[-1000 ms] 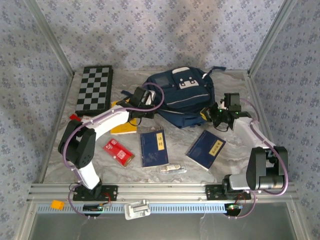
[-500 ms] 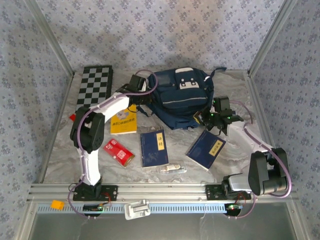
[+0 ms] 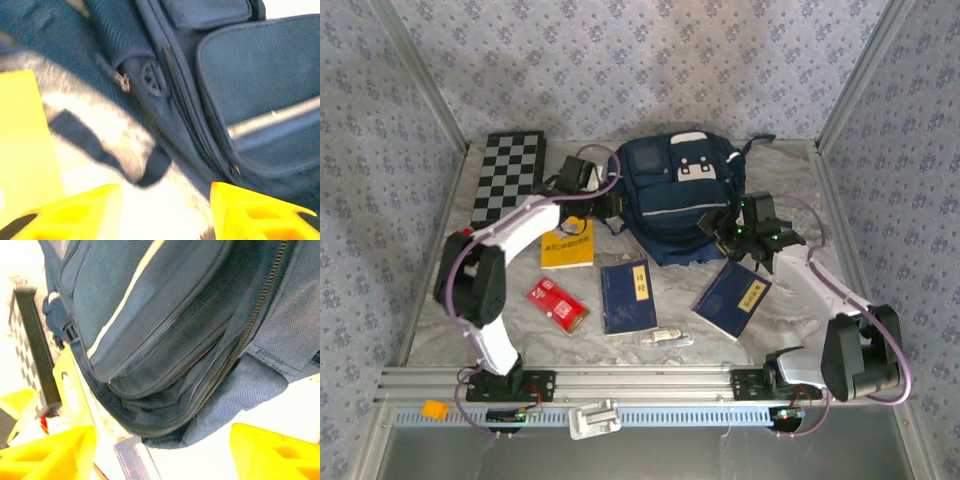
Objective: Pack the student bag
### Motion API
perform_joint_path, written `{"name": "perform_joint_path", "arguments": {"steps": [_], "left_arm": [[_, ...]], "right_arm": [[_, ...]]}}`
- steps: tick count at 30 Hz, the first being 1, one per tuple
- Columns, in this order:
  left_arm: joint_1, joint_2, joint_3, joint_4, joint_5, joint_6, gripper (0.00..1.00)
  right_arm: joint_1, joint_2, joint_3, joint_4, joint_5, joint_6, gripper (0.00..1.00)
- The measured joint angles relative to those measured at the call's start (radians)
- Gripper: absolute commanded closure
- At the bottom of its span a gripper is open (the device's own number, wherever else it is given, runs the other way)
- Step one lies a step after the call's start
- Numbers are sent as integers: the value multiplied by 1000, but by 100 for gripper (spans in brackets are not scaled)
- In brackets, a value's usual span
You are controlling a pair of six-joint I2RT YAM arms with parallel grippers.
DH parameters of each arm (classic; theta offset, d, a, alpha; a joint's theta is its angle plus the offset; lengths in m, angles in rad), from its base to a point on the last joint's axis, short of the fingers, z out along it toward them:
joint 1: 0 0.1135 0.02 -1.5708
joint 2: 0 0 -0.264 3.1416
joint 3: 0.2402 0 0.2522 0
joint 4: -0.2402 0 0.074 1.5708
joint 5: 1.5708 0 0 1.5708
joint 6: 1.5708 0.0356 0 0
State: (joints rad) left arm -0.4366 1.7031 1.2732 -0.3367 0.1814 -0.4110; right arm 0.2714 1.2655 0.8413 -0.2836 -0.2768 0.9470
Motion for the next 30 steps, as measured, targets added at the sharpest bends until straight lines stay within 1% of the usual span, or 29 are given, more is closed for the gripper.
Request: {"name": "perform_joint_path", "arguments": {"steps": [2, 6, 9, 14, 18, 22, 25, 30], "left_arm": [[2, -97, -71, -7, -5, -11, 44], [32, -256, -171, -31, -29, -30, 38], [95, -337, -241, -50, -44, -47, 33], [231, -421, -337, -109, -62, -70, 28], [336, -446, -378, -132, -58, -88, 25], [433, -429, -399, -137, -37, -101, 23], [478, -372, -398, -132, -23, -107, 23], [489, -270, -398, -107, -18, -125, 23]], "right_arm": [[39, -22, 16, -33, 23, -24, 20], [165, -8, 82, -80, 58, -78, 19], [263, 51, 142, -88, 84, -108, 18], [415, 210, 264, -71, 108, -149, 18], [513, 375, 414, -49, 132, -188, 19], [569, 522, 543, -19, 140, -215, 20], [581, 617, 617, -5, 140, -230, 20], [582, 710, 676, -2, 154, -246, 20]]}}
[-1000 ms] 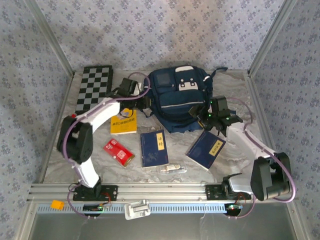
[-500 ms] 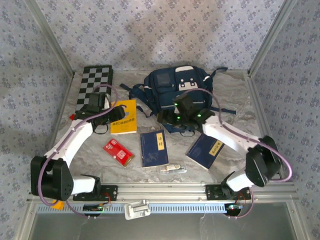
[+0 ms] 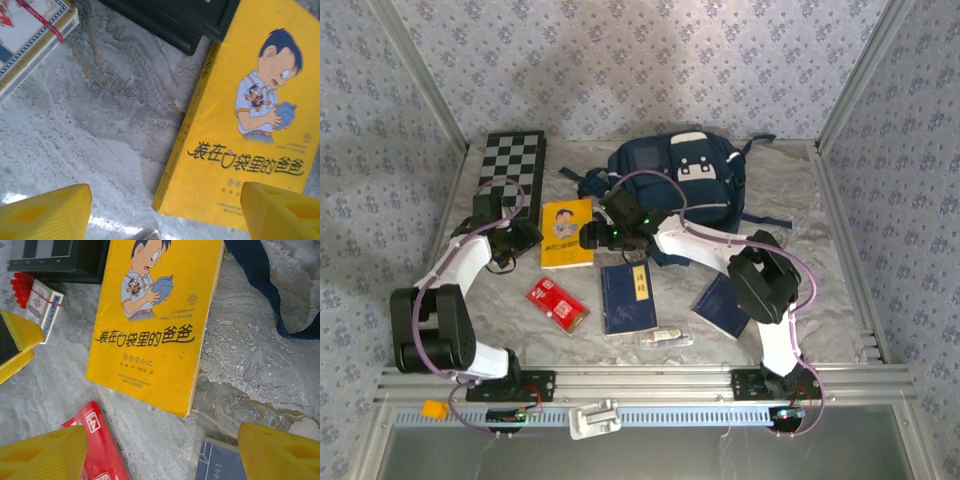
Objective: Pack the student bag
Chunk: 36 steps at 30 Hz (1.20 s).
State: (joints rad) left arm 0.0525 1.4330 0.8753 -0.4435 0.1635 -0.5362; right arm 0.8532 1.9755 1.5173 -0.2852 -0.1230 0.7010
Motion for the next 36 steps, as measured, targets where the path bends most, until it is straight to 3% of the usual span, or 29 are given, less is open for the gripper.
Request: {"name": "perform_joint_path", "arguments": {"steps": [7, 15, 18, 22, 27, 36], "left_arm": [[-2, 96, 2, 88, 48, -31, 24], [-66, 159, 14, 107, 84, -35, 33], [-105, 160, 14, 106, 98, -45, 38], [-137, 110, -29, 123, 100, -61, 39], [-125, 44, -55, 113, 74, -67, 42], [-60, 109, -55, 129, 88, -67, 46]], "right_arm": [[-15, 21, 15, -4, 23, -20, 20], [-63, 21, 15, -29, 31, -30, 20], [-76, 23, 15, -33, 22, -33, 29], [-83, 55, 42, -42, -15, -36, 32], [-76, 147, 138, -74, -46, -34, 37], [-66, 270, 238, -103, -79, 2, 39]]}}
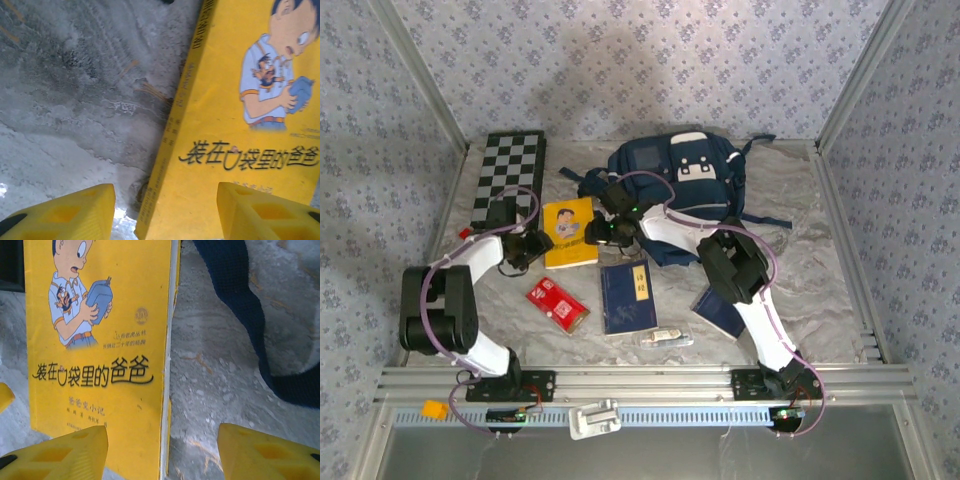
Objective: Pack the student bag
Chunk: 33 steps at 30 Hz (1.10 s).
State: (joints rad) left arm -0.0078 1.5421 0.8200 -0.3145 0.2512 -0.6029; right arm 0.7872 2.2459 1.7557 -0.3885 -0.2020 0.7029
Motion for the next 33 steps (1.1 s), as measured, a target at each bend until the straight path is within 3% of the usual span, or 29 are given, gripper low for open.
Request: {"name": "perform_joint_path", "arguments": {"steps": [10, 27, 33], "left_arm": [[2, 74, 0, 47, 84, 0, 51], [-8, 76, -2, 57, 76, 11, 55], [-14, 76, -2, 57, 66, 11, 55]], "right_arm": [[14, 91, 93, -7, -29, 27, 43], [22, 114, 165, -54, -64, 37, 44], [18, 95, 165, -58, -79, 37, 49]]}}
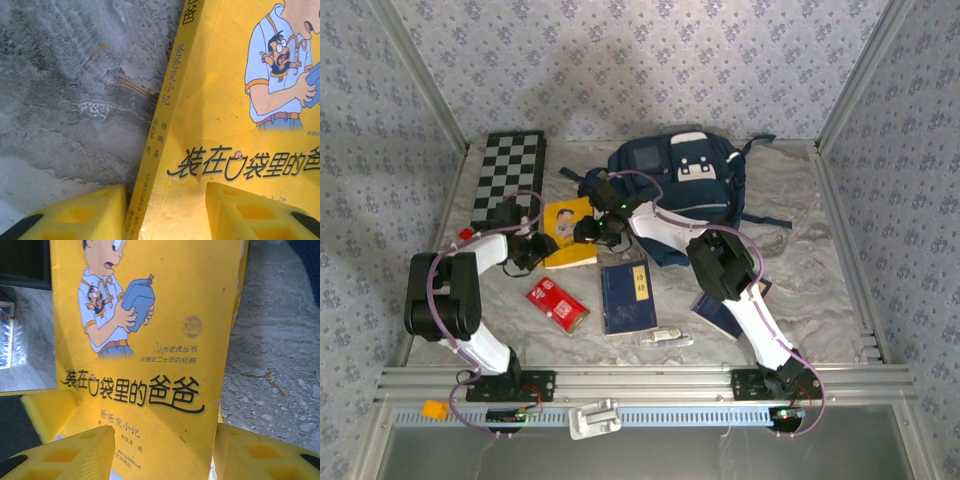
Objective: Pack the student bag
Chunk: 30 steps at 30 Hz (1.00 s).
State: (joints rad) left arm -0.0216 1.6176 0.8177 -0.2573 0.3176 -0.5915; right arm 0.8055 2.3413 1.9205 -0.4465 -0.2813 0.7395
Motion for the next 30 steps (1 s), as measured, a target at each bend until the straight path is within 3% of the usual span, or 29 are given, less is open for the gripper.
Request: {"name": "perform_joint_path", "arguments": {"steps": [20, 30], "left_arm": [[-20, -6, -2, 0, -31, 3, 55], [-27, -11, -3, 0, -39, 3, 55]], "right_arm": [[-6, -55, -5, 46, -75, 28, 62], [-11, -27, -5, 43, -74, 28, 62]]}}
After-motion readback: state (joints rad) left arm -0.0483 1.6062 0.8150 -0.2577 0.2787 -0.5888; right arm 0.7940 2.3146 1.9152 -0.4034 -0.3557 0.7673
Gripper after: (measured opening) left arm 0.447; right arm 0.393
